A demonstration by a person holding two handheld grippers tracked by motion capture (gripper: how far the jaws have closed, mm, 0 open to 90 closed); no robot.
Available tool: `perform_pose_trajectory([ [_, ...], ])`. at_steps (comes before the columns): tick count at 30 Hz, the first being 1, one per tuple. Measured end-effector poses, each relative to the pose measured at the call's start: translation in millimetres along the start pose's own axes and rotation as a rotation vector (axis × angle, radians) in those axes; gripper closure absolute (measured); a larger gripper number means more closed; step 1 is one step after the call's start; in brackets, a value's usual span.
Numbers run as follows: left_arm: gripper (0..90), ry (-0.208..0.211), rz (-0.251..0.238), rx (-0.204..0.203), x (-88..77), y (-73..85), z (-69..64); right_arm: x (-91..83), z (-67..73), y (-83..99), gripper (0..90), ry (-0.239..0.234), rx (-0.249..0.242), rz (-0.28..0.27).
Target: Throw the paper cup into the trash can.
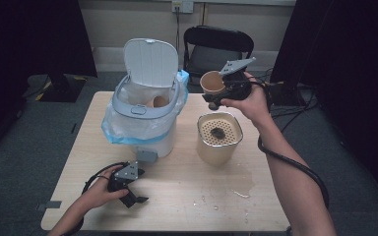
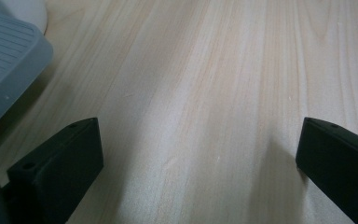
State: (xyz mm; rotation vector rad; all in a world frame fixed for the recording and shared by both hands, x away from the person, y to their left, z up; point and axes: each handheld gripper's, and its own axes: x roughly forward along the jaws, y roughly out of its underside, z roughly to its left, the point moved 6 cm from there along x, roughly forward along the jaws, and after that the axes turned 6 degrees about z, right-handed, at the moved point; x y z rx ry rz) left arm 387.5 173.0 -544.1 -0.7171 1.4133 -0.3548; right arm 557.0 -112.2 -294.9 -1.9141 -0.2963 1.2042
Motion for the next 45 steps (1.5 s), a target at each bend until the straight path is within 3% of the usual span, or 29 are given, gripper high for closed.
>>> perform_pose_trajectory([
  [29, 0.0, 0.000, 0.011, -0.007, -0.6, 0.2, -0.5, 5.5, 13.8, -41.8, 28.3, -0.043, -0.040, -0.011],
  [45, 0.0, 0.009, 0.004, -0.012, 0.1, 0.2, -1.2, 15.4, 20.1, -67.4, 28.3, -0.072, -0.036, -0.034],
])
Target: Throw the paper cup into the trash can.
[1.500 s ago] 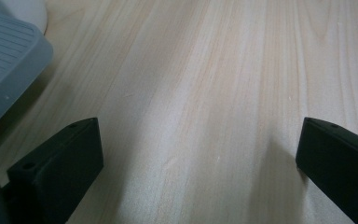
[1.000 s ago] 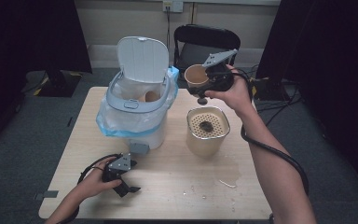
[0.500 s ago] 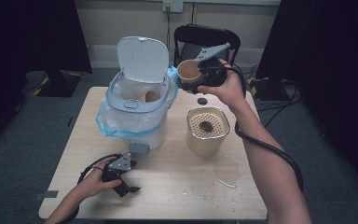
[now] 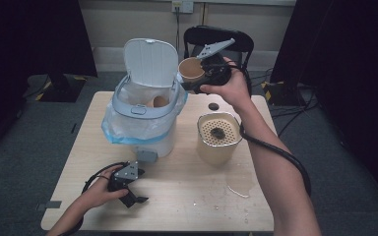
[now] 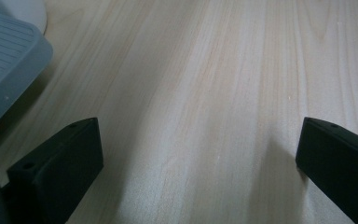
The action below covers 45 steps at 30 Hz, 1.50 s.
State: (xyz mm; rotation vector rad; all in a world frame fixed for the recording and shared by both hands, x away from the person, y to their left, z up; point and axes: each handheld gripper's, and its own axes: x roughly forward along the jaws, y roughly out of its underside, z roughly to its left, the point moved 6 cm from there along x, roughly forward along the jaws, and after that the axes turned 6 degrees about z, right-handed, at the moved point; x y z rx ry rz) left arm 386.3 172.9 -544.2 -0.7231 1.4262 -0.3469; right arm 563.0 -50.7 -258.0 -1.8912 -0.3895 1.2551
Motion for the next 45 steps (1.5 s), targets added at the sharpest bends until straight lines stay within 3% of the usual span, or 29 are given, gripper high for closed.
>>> perform_pose_trajectory([
  [11, 0.0, 0.004, 0.000, 0.004, 0.1, -0.3, 0.4, 16.3, 20.1, -29.3, 28.1, -0.042, -0.041, -0.018],
  [23, 0.0, 0.000, 0.005, 0.004, -0.1, -0.1, 0.5, 36.5, 32.5, -37.1, 27.8, -0.091, -0.044, -0.026],
  [28, 0.0, -0.001, 0.018, 0.004, -1.0, 0.3, 0.2, 47.2, 37.0, -34.4, 23.8, -0.116, -0.049, -0.005],
  [30, 0.0, 0.004, 0.007, 0.002, -0.4, 0.0, -0.1, 50.7, 38.7, -34.0, 14.3, -0.150, -0.003, -0.018],
  [38, 0.0, 0.000, 0.008, 0.002, -0.4, 0.0, 0.0, 46.9, 37.5, -29.0, 16.7, -0.148, -0.023, -0.006],
  [45, 0.0, 0.001, 0.007, 0.002, -0.4, 0.0, 0.0, 37.9, 28.6, -15.9, 19.1, -0.130, -0.002, 0.005],
])
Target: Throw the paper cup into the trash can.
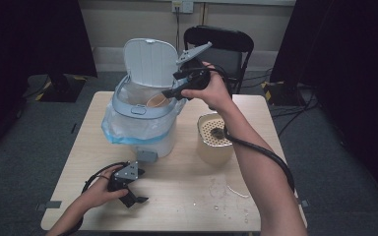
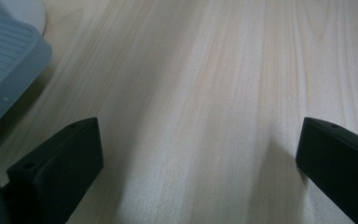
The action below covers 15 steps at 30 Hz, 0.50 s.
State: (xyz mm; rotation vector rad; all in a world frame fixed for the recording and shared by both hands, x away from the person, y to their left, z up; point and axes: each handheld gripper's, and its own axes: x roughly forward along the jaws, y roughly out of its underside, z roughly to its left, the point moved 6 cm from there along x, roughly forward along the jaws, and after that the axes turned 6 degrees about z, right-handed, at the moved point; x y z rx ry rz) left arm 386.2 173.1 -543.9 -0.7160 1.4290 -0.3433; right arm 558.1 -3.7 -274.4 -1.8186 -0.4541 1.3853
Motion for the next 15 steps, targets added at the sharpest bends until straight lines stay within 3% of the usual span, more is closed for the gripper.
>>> perform_pose_trajectory([
  [5, 0.0, -0.002, 0.008, 0.001, -0.4, 0.2, 0.1, -1.9, -10.5, 12.1, 19.2, 0.023, 0.027, 0.013],
  [15, 0.0, -0.002, 0.006, 0.000, -0.3, 0.1, 0.1, 4.9, -29.8, 17.8, 19.5, 0.044, 0.062, 0.031],
])
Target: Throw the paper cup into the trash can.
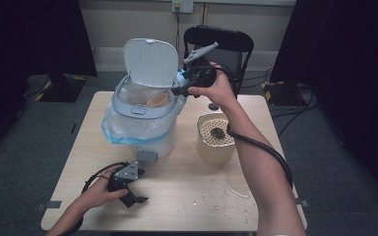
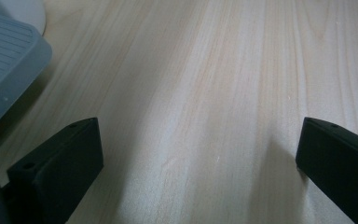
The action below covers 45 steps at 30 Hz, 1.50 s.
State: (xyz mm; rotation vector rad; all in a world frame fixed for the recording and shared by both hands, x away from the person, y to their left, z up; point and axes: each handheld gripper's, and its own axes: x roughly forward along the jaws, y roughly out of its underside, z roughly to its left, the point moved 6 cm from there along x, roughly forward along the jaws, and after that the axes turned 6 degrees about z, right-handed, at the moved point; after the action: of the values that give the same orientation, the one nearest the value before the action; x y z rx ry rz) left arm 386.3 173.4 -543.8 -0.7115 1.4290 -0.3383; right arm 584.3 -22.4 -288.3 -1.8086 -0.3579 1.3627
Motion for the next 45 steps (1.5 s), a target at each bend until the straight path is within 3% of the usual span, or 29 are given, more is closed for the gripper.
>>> perform_pose_trajectory([
  [12, 0.0, 0.003, -0.004, 0.001, 0.2, -0.1, 0.0, 11.0, -14.6, -9.6, 21.4, 0.013, -0.002, -0.001],
  [31, 0.0, 0.000, 0.004, 0.001, -0.3, 0.1, 0.0, 11.6, -7.0, -26.7, 20.0, -0.003, -0.004, -0.047],
  [45, 0.0, 0.000, 0.001, 0.001, -0.1, 0.1, 0.0, 8.0, -9.1, -32.9, 28.6, 0.004, -0.005, -0.059],
])
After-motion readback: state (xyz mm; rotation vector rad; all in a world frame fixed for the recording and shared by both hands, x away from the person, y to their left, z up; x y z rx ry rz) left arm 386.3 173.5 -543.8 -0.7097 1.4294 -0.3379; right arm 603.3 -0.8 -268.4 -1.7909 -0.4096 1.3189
